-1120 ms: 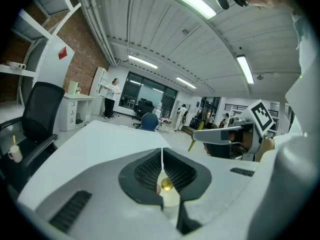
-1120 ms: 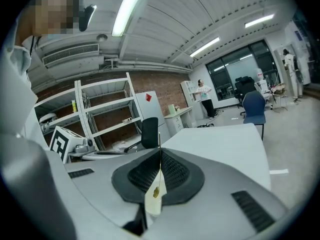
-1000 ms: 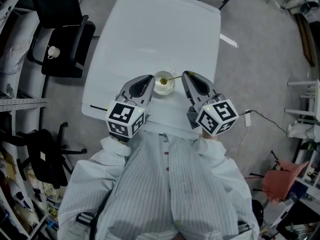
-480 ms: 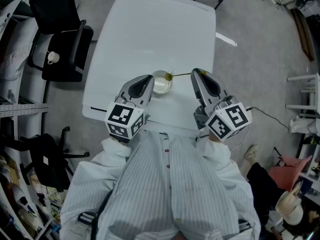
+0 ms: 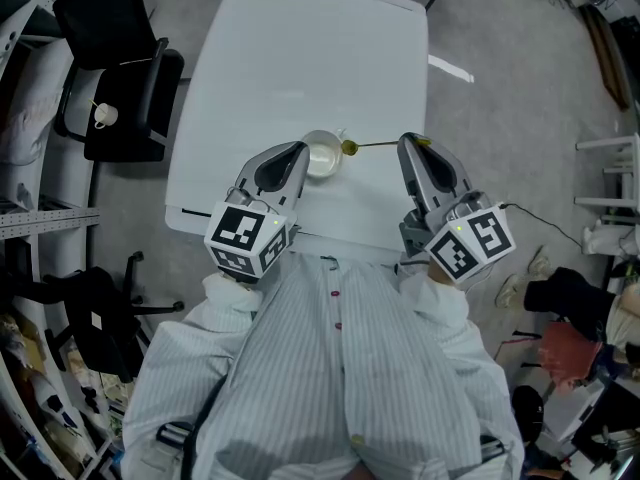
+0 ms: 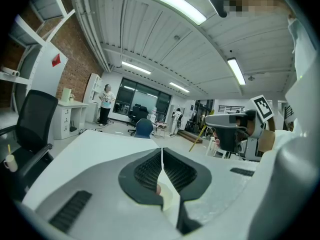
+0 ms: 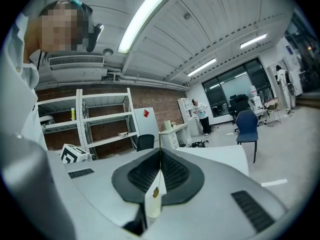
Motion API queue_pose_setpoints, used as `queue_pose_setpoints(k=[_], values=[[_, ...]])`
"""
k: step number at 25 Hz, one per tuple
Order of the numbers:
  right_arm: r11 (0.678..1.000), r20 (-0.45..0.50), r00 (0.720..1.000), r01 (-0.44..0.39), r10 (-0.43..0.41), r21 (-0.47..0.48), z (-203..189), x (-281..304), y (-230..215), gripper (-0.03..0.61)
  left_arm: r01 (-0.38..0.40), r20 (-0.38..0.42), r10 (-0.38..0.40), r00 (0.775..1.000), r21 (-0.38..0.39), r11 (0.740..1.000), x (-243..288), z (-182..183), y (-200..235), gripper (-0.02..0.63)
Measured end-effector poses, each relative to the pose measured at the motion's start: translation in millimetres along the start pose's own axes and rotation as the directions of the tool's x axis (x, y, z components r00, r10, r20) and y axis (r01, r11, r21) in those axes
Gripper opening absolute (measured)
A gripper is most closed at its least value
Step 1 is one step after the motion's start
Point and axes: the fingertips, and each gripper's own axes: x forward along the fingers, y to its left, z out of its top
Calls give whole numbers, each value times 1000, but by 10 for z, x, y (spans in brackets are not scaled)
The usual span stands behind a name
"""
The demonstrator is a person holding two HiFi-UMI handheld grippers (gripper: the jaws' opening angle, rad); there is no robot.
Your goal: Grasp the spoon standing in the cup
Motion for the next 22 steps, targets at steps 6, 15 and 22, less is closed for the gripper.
queue_pose_setpoints(k=[6, 15, 22], values=[[1000, 2, 1000, -1, 1, 1, -14, -32, -11, 11, 7, 3, -7, 1000, 5, 1000, 10, 3, -40, 17], [1000, -6, 1000, -22, 22, -1, -19, -8, 37, 11, 15, 5, -15, 1000, 2, 1000, -3, 21, -55, 17], [999, -21, 999, -41, 41, 1, -24, 21, 71, 11, 42, 4, -42, 999, -17, 999, -26, 67, -63, 17]])
